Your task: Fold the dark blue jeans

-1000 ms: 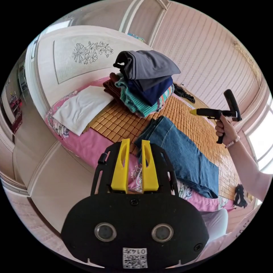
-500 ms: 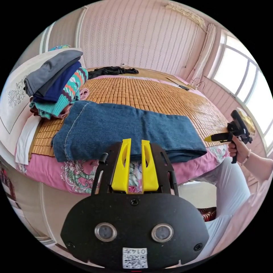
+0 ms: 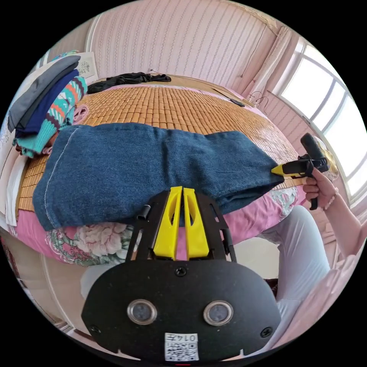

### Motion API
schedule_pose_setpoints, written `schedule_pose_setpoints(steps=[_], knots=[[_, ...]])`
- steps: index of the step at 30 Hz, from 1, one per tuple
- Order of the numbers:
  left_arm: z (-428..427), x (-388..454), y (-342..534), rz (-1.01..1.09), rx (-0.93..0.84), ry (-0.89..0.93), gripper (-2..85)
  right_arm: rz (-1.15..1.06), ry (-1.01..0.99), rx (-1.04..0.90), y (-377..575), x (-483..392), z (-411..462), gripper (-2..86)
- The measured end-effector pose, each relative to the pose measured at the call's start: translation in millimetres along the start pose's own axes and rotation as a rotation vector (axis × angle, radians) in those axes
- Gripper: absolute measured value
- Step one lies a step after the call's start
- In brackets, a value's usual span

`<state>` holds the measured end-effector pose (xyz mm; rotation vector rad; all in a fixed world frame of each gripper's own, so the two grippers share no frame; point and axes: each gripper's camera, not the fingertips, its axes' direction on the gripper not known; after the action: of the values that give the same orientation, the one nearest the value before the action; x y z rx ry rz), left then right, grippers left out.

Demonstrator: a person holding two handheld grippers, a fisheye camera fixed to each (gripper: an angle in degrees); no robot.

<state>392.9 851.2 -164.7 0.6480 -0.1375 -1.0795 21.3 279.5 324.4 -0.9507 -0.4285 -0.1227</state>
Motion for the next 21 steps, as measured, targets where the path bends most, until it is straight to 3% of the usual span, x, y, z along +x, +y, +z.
schedule_pose_setpoints(steps=[5,7,8,12,15,17,19,20,21], knots=[[41,60,13,0.098,-0.049,0.167,-0.9,0.1,0.254,-0.042,40,10,-37,1.6],[48,87,22,0.133,-0.032,0.097,-1.0,0.155,0.545,-0.022,58,0,-43,0.7],[47,92,23,0.154,-0.029,0.063,-1.0,0.128,0.587,-0.003,59,-9,-42,0.5],[33,117,35,0.242,0.034,-0.058,-1.0,-0.282,0.614,-0.023,21,-101,36,-0.4],[55,118,49,0.218,-0.057,-0.077,-1.0,-0.545,0.706,-0.111,-19,-157,129,-0.8],[63,119,65,0.257,0.024,-0.093,-1.0,-0.588,0.763,-0.155,-41,-168,176,-0.7],[68,124,78,0.308,0.067,-0.117,-1.0,-0.574,0.822,-0.403,-60,-152,242,-0.6],[69,125,78,0.304,0.063,-0.117,-1.0,-0.622,0.802,-0.33,-59,-159,240,-0.6],[70,123,78,0.286,0.054,-0.102,-1.0,-0.64,0.823,-0.397,-61,-162,248,-0.6]])
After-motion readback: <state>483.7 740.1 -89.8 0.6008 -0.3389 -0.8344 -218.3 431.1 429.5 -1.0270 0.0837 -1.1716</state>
